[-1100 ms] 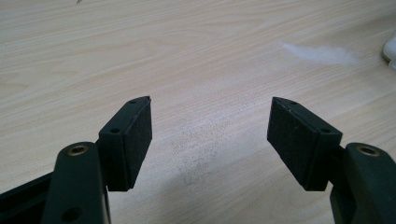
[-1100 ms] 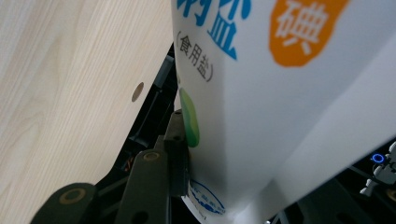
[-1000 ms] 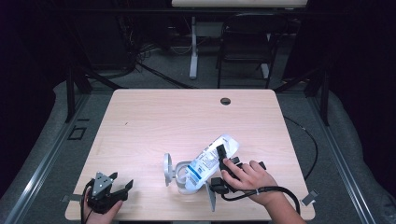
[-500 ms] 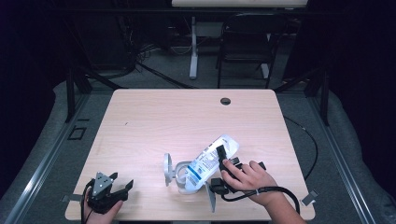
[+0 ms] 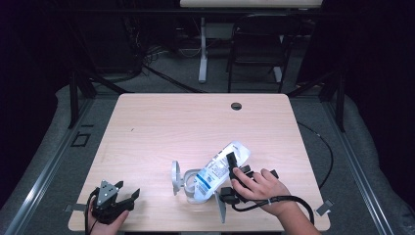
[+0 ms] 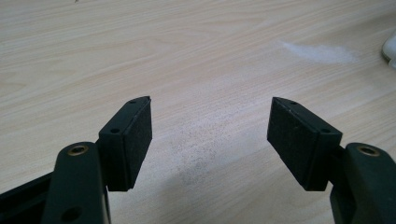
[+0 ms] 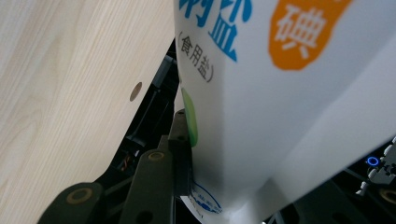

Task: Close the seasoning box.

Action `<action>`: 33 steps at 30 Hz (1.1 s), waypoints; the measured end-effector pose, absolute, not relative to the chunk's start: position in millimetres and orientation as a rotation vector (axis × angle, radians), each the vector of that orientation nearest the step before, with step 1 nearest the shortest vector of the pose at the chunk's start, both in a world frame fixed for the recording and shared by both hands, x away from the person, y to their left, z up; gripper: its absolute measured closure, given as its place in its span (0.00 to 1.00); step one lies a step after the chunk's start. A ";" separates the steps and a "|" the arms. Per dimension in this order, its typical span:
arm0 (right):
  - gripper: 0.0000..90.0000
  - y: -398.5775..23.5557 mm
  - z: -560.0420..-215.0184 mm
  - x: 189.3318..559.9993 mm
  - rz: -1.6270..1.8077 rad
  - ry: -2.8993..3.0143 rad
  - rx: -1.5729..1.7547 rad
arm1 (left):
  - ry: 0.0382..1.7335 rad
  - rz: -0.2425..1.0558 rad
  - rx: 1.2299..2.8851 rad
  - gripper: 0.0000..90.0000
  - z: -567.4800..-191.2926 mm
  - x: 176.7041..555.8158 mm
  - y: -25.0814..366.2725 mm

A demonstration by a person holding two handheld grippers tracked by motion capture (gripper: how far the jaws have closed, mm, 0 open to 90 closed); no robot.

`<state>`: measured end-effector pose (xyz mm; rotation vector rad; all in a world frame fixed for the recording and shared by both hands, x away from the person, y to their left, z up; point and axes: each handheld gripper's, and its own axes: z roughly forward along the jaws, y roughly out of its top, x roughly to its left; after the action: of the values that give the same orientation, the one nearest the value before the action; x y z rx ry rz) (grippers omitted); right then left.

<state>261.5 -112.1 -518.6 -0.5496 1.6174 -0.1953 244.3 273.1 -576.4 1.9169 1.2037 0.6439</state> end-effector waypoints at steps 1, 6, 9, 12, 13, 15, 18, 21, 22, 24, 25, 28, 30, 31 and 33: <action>0.76 -111.5 -517.9 260.7 -0.212 1.614 -0.549 | 1.205 0.643 1.916 0.35 -576.4 244.2 273.0; 0.76 -111.2 -517.4 260.6 -0.213 1.612 -0.557 | 1.207 0.643 1.913 0.35 -576.4 244.1 273.0; 0.76 -110.9 -517.0 260.7 -0.217 1.611 -0.561 | 1.205 0.644 1.915 0.35 -576.2 244.1 273.1; 0.76 -110.7 -516.8 261.1 -0.216 1.611 -0.564 | 1.207 0.643 1.913 0.35 -576.4 244.1 273.0; 0.76 -110.7 -516.9 261.1 -0.218 1.610 -0.566 | 1.207 0.644 1.912 0.35 -576.4 244.1 273.0; 0.76 -110.5 -516.8 261.1 -0.218 1.609 -0.567 | 1.207 0.644 1.911 0.35 -576.2 244.0 273.1; 0.76 -110.5 -517.0 260.8 -0.225 1.604 -0.568 | 1.207 0.643 1.913 0.35 -576.2 244.0 273.0; 0.76 -110.0 -516.2 261.0 -0.229 1.600 -0.578 | 1.206 0.645 1.916 0.35 -576.0 243.9 272.8; 0.76 -109.8 -516.0 261.0 -0.232 1.601 -0.579 | 1.204 0.645 1.914 0.35 -576.1 243.9 272.7; 0.76 -109.5 -515.6 261.0 -0.233 1.602 -0.579 | 1.204 0.645 1.914 0.35 -576.0 243.9 272.8; 0.76 -109.5 -515.5 261.3 -0.228 1.606 -0.579 | 1.205 0.646 1.915 0.35 -575.9 243.9 272.8; 0.76 -108.9 -515.1 261.5 -0.228 1.609 -0.579 | 1.206 0.643 1.910 0.35 -576.0 243.9 273.1; 0.76 -108.3 -515.1 261.2 -0.235 1.608 -0.578 | 1.205 0.644 1.913 0.35 -575.9 243.9 273.4; 0.76 -108.3 -515.2 261.3 -0.235 1.607 -0.577 | 1.205 0.644 1.912 0.35 -575.9 243.9 273.4; 0.76 -108.2 -515.5 261.5 -0.233 1.605 -0.580 | 1.207 0.643 1.911 0.35 -575.9 243.9 273.3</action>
<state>261.5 -108.2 -515.5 -0.5804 1.6047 -0.2331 243.9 273.3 -575.9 1.9108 1.2065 0.6433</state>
